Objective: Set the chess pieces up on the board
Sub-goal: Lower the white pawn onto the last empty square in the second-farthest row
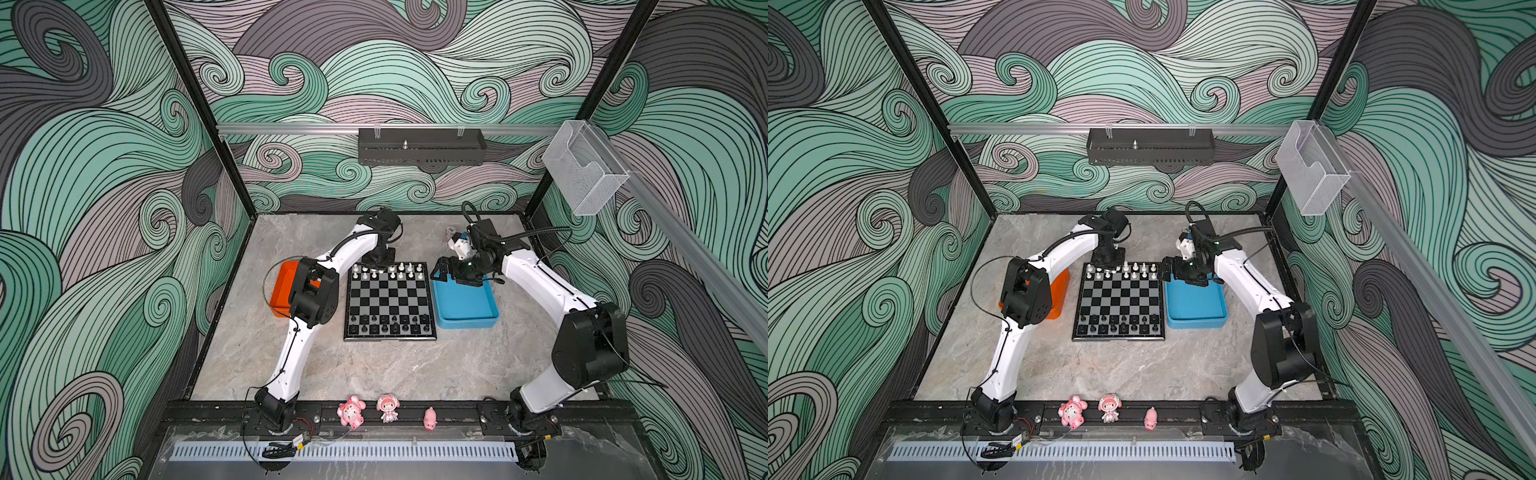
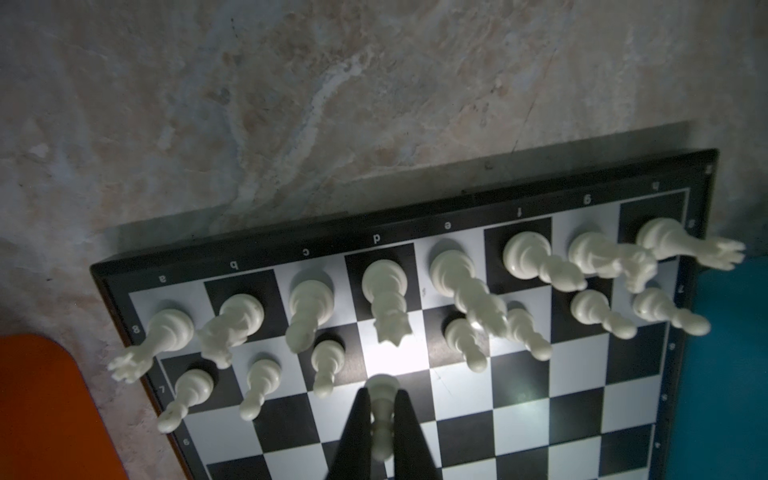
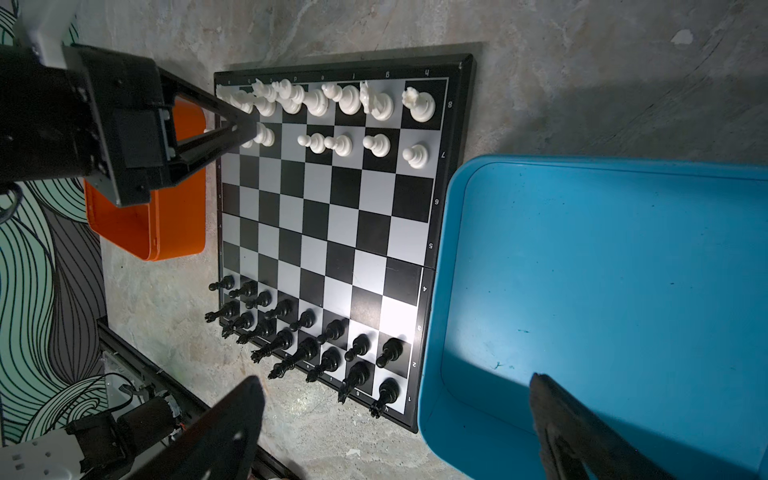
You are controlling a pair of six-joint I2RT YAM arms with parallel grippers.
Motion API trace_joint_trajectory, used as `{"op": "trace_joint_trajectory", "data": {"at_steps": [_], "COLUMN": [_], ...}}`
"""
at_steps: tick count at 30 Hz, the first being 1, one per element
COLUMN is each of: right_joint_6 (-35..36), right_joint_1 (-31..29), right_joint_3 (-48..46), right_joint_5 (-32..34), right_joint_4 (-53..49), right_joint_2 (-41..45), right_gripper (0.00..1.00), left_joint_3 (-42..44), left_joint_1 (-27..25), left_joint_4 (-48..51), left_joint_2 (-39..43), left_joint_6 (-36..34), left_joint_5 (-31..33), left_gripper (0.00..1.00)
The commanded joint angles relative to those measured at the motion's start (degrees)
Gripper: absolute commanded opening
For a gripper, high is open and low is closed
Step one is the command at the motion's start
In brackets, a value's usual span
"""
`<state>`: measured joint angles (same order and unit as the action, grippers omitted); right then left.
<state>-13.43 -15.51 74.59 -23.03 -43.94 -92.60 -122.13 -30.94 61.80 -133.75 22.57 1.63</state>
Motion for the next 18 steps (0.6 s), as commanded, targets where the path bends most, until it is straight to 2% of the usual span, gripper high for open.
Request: {"op": "trace_joint_trajectory", "data": {"at_steps": [1,18], "right_joint_6": [1.09,1.04], "right_joint_1": [0.28,0.52], "right_joint_3": [-0.67,-0.86], "right_joint_5": [-0.70,-0.81], "right_joint_4": [-0.62,-0.54], "right_joint_2": [-0.18,-0.38], "right_gripper": [0.99,0.99], "left_joint_3": [-1.98,-0.57], "left_joint_1": [-0.61,-0.75], "left_joint_4": [0.19,-1.12], "left_joint_2": [-1.51,-1.78], "left_joint_6": [0.99,3.22], "left_joint_5": [-0.30,0.44], "left_gripper": [0.10,0.10]}}
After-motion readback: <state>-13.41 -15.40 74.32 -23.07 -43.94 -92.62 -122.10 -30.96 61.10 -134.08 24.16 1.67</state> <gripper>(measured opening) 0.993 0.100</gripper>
